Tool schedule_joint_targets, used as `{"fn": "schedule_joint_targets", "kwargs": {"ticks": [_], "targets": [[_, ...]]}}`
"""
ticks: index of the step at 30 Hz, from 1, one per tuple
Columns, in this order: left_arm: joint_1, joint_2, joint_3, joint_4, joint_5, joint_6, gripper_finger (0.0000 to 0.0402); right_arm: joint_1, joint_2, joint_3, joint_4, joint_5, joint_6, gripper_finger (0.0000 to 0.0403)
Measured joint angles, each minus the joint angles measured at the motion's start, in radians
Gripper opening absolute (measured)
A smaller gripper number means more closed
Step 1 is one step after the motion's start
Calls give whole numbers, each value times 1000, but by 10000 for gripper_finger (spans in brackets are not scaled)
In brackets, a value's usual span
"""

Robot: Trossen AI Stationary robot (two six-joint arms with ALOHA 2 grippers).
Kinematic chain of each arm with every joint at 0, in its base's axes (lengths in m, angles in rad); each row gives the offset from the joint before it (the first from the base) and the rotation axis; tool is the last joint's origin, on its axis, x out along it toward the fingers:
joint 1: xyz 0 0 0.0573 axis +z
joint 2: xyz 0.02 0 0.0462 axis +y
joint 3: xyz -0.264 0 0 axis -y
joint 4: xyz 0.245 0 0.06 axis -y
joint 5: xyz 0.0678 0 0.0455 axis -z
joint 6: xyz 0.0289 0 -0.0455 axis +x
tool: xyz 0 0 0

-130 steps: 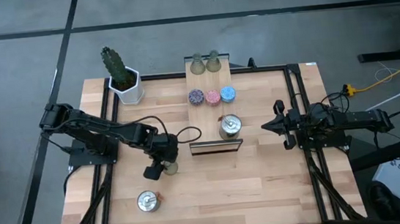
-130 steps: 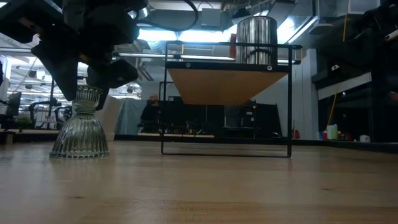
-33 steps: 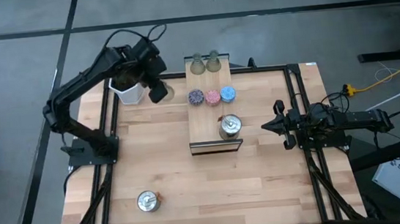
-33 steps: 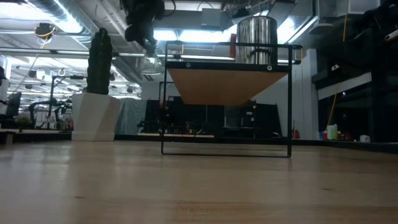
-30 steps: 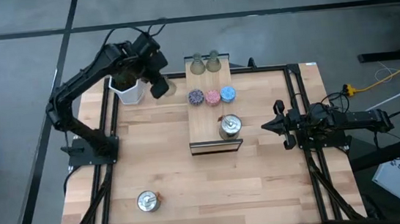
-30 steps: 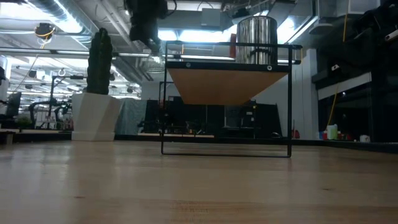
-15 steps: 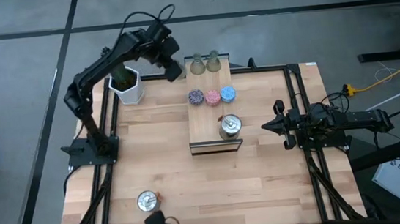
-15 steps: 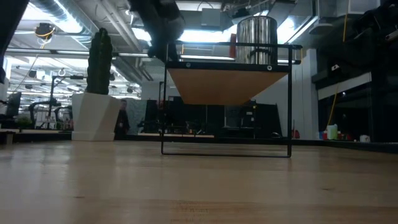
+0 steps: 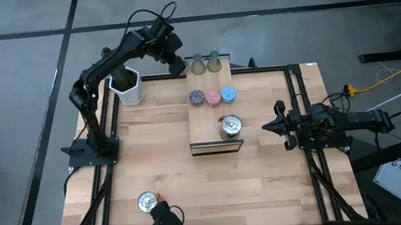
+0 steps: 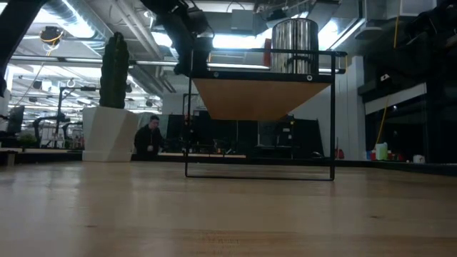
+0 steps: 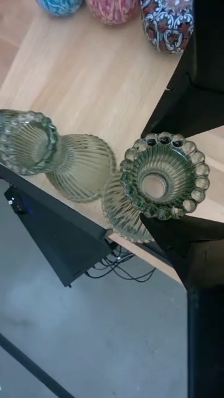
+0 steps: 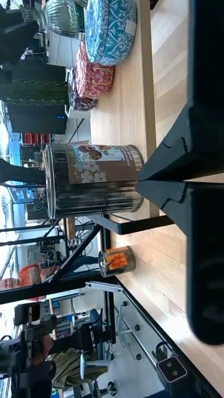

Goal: Pick & Place candle stick holders
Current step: Put the transparent candle holder on the shelf

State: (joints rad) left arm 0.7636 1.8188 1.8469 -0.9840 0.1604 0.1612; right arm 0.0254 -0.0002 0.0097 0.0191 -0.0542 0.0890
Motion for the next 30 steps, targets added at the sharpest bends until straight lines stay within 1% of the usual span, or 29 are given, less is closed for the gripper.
{"fn": "schedule_joint_targets", "kwargs": {"ticks": [8,19,23,30], "targets": [[-1,6,0,54,42,0,178,0,0,0,0,0,0,5],[-11,5,0,30,48,-20,178,0,0,0,0,0,0,5],[-24,-7,0,24,75,-29,178,0,0,0,0,0,0,5],[-30,-23,0,24,179,-78,178,0,0,0,0,0,0,5]]}}
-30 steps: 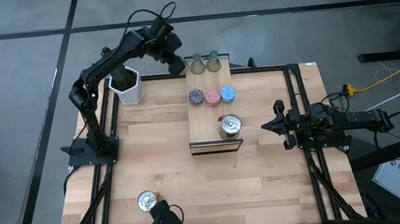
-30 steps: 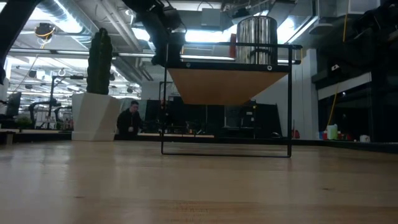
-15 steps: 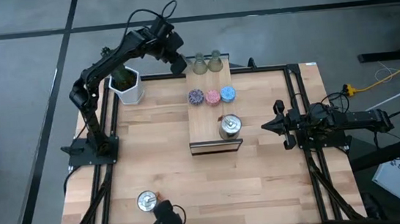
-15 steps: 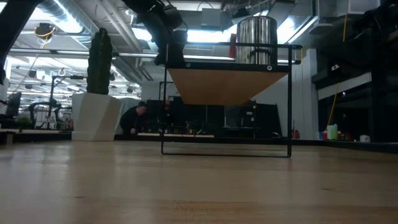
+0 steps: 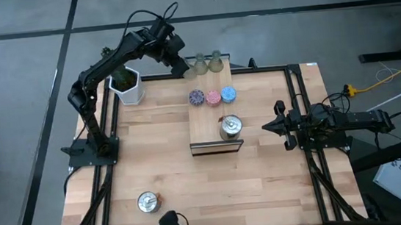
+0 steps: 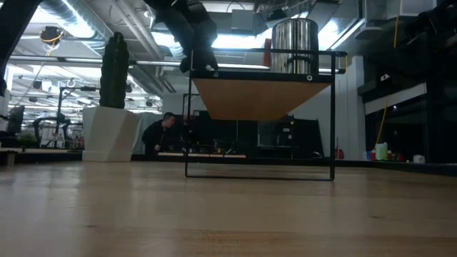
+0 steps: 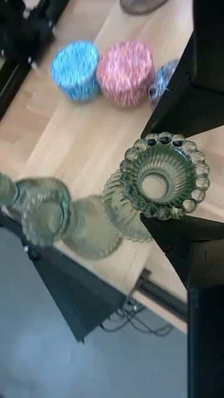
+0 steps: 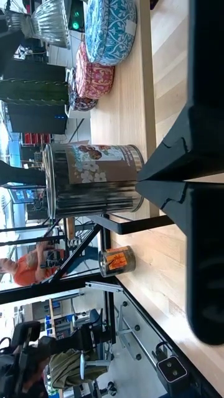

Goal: Pick & Place candle stick holders
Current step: Put the transparent candle holder on the shelf

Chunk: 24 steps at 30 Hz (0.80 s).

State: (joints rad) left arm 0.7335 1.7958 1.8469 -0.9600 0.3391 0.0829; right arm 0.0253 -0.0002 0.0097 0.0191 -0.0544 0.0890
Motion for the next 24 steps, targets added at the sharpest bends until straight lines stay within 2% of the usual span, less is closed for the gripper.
{"fn": "schedule_joint_targets", "kwargs": {"ticks": [4,16,24], "targets": [[-2,0,0,15,46,-6,178,0,0,0,0,0,0,5],[-1,0,0,87,43,-18,178,0,0,0,0,0,0,5],[-1,0,0,98,-11,-4,178,0,0,0,0,0,0,5]]}}
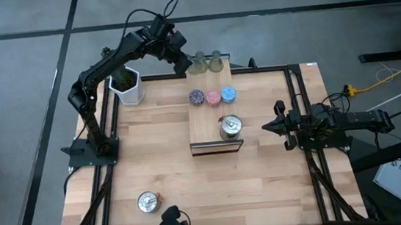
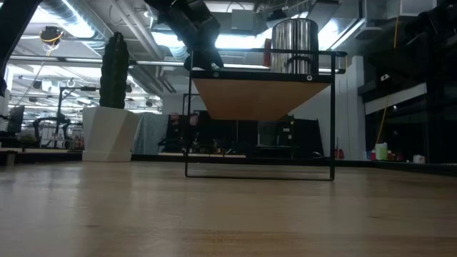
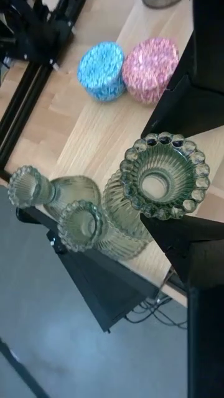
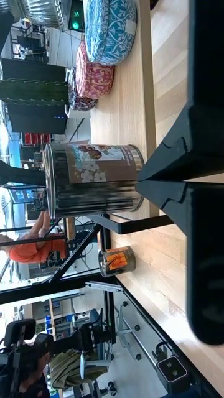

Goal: Pick & Place candle stick holders
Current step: Put the transparent candle holder on the shelf

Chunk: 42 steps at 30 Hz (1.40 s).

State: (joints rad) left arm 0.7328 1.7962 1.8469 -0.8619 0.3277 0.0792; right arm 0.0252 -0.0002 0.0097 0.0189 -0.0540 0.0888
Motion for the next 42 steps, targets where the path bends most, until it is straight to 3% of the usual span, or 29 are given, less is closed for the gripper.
{"fn": "schedule_joint_targets", "kwargs": {"ticks": [5,12,20,28,42], "targets": [[-2,0,0,-1,13,5,178,0,0,0,0,0,0,5],[-14,0,2,-4,112,-40,178,0,0,0,0,0,0,5],[-33,-2,73,-15,112,-32,178,0,0,0,0,0,0,5],[-65,-3,75,-53,44,10,178,0,0,0,0,0,0,5],[-77,52,75,-136,37,31,178,0,0,0,0,0,0,5]]}}
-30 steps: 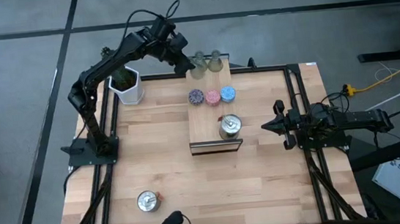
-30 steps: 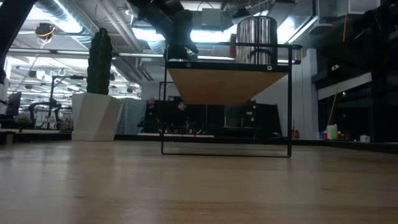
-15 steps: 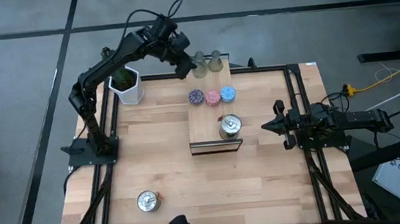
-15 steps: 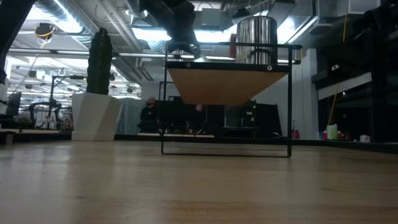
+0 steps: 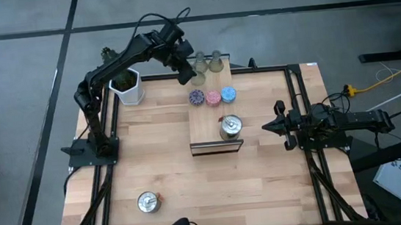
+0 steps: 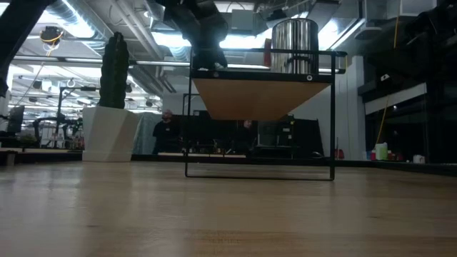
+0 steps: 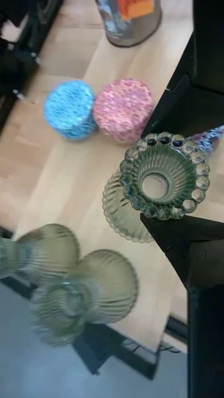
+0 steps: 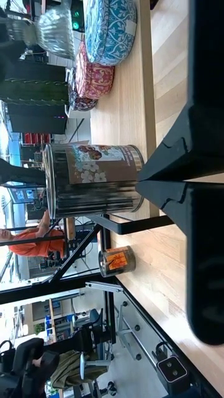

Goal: Pick & Place candle stick holders
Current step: Put the transparent candle holder on the shelf

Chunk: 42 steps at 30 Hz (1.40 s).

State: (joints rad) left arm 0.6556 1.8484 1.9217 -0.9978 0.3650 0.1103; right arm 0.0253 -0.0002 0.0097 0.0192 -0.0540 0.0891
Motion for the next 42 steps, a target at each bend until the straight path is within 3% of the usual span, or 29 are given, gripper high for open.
{"fn": "schedule_joint_targets", "kwargs": {"ticks": [9,42], "targets": [[0,10,0,-23,-54,35,178,0,0,0,0,0,0,5],[-7,49,0,-13,-49,46,187,0,0,0,0,0,0,5]]}}
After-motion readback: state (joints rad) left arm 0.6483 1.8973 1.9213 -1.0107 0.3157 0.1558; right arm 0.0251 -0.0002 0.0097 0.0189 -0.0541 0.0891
